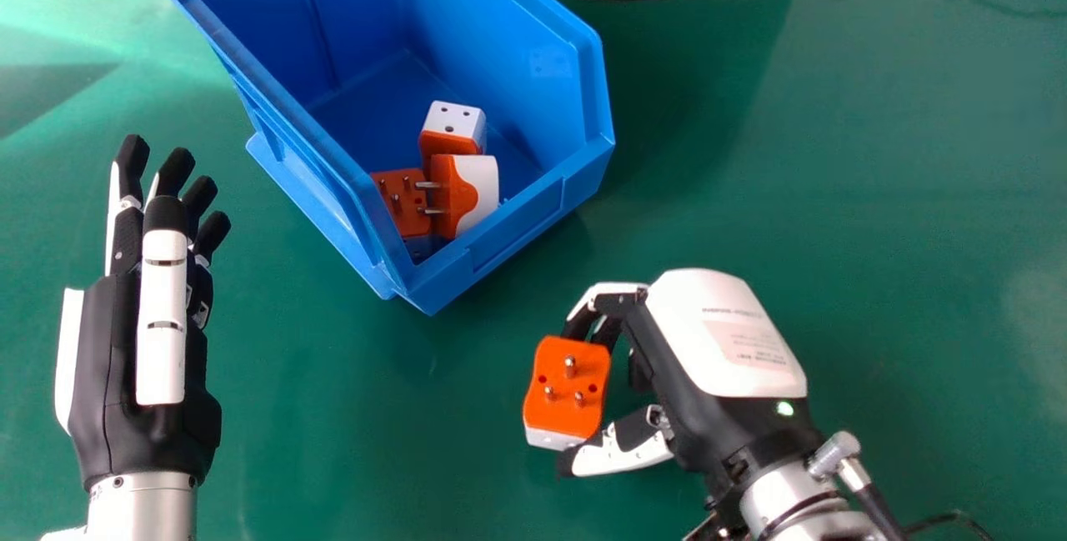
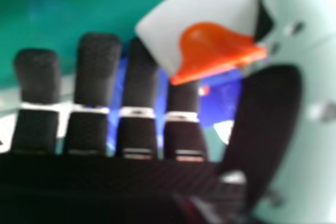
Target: Pick all objects and put in blue box
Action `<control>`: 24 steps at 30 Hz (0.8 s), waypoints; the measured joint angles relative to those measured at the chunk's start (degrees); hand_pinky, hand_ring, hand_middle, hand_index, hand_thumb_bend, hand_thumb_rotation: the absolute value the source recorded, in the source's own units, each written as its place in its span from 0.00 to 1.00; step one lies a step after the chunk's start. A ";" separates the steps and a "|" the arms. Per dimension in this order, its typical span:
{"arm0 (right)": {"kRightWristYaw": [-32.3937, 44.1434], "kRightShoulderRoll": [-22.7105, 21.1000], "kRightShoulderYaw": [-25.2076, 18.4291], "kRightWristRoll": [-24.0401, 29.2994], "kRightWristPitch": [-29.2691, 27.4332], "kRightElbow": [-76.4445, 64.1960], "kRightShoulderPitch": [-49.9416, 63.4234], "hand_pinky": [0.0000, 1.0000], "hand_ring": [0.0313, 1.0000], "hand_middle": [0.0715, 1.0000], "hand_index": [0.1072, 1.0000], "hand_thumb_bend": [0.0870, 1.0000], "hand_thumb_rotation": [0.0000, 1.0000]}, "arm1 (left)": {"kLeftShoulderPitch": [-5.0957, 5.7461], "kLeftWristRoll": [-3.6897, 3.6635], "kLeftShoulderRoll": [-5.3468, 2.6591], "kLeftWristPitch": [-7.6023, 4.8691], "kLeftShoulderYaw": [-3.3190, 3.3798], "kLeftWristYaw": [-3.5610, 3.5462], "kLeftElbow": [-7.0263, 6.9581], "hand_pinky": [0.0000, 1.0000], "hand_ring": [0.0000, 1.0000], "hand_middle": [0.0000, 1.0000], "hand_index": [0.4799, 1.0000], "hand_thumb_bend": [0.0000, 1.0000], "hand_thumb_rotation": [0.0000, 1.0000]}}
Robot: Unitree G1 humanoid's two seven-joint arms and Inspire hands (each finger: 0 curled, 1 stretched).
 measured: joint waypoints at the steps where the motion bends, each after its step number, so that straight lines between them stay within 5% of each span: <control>1: 0.38 -0.16 -0.26 -0.02 -0.25 -1.13 0.18 0.24 0.33 0.40 0.49 0.45 0.00 | 0.00 0.00 -0.01 0.00 -0.02 0.00 0.00 0.94 0.95 0.96 0.97 0.44 0.82; 24: 4.67 2.13 -3.80 -0.17 -4.46 -11.02 -2.34 0.25 0.35 0.41 0.49 0.45 0.00 | 0.02 -0.45 -0.16 0.16 -0.20 -0.26 0.01 0.94 0.95 0.96 0.94 0.44 0.79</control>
